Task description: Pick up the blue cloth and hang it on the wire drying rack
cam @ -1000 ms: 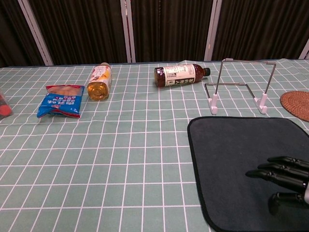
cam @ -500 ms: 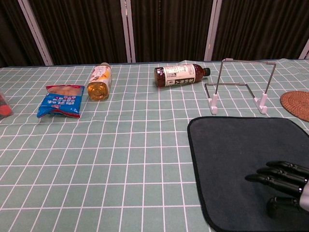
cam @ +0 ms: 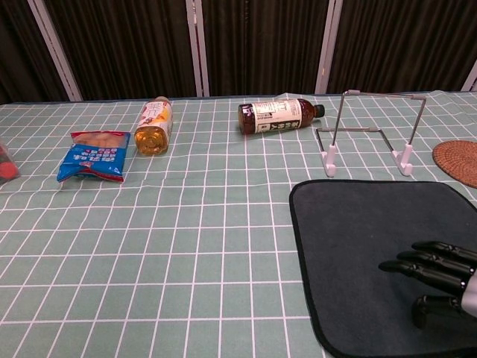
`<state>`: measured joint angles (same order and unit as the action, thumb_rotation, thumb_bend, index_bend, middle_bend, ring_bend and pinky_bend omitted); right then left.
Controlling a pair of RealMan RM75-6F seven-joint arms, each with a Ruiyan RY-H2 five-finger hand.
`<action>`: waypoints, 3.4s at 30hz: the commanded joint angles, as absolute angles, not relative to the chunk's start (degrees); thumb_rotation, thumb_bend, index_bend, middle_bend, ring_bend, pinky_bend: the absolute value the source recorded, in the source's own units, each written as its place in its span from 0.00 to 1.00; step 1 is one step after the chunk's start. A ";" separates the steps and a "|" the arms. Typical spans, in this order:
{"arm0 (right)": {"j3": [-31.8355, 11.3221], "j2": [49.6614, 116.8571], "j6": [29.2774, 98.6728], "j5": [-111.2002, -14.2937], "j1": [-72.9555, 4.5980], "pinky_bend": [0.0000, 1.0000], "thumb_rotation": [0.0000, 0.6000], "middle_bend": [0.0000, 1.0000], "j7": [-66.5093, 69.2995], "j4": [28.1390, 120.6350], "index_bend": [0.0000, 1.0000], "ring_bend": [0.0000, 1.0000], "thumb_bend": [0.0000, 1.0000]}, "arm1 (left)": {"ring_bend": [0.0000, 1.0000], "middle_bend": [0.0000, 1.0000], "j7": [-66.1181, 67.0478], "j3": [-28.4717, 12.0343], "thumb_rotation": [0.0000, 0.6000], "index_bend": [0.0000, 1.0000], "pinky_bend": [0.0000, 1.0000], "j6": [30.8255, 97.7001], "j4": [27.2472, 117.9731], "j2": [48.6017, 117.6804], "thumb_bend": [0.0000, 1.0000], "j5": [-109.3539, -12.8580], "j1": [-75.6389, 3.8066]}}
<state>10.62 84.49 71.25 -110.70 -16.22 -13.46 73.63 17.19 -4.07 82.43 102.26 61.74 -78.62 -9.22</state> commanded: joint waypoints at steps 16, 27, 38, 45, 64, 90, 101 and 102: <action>10.97 84.52 73.70 -110.09 -16.20 0.00 1.00 0.00 -12.20 73.17 0.41 0.00 0.34 | 0.00 0.00 17.36 -4.04 1.00 0.00 0.00 82.25 102.33 61.76 0.00 -78.68 -9.18; 11.44 84.84 75.05 -109.92 -16.03 0.00 1.00 0.00 -11.35 72.38 0.43 0.00 0.41 | 0.00 0.00 17.29 -3.93 1.00 0.00 0.00 82.17 102.38 61.69 0.00 -79.01 -9.14; 11.64 85.74 76.06 -110.07 -16.09 0.00 1.00 0.00 -10.35 70.98 0.56 0.00 0.41 | 0.00 0.00 17.01 -3.92 1.00 0.00 0.00 82.03 102.35 61.61 0.00 -79.07 -9.13; 10.98 86.36 76.63 -109.60 -16.41 0.00 1.00 0.01 -9.70 70.22 0.61 0.00 0.42 | 0.00 0.00 16.93 -3.97 1.00 0.00 0.00 81.98 102.40 61.56 0.00 -79.03 -9.13; -1.08 84.05 62.75 -94.67 -25.20 0.00 1.00 0.04 -13.49 77.07 0.64 0.00 0.42 | 0.00 0.00 15.70 -4.57 1.00 0.00 0.00 81.52 101.95 61.10 0.00 -77.90 -9.24; -11.51 90.09 52.13 -76.81 -34.74 0.00 1.00 0.07 -22.28 70.90 0.66 0.00 0.42 | 0.00 0.00 15.87 -5.47 1.00 0.00 0.00 78.67 100.41 61.62 0.00 -74.23 -10.57; -11.93 91.42 51.51 -73.41 -36.75 0.00 1.00 0.07 -22.68 68.37 0.66 0.00 0.42 | 0.00 0.00 16.29 -5.57 1.00 0.00 0.00 78.23 100.34 61.86 0.00 -73.53 -10.96; -11.91 91.54 51.48 -73.17 -36.89 0.00 1.00 0.07 -22.78 68.16 0.66 0.00 0.42 | 0.00 0.00 16.30 -5.58 1.00 0.00 0.00 78.23 100.33 61.86 0.00 -73.50 -10.98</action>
<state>-11.93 91.47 51.51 -73.24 -36.81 -22.71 68.23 16.30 -5.58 78.23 100.33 61.85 -73.51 -10.97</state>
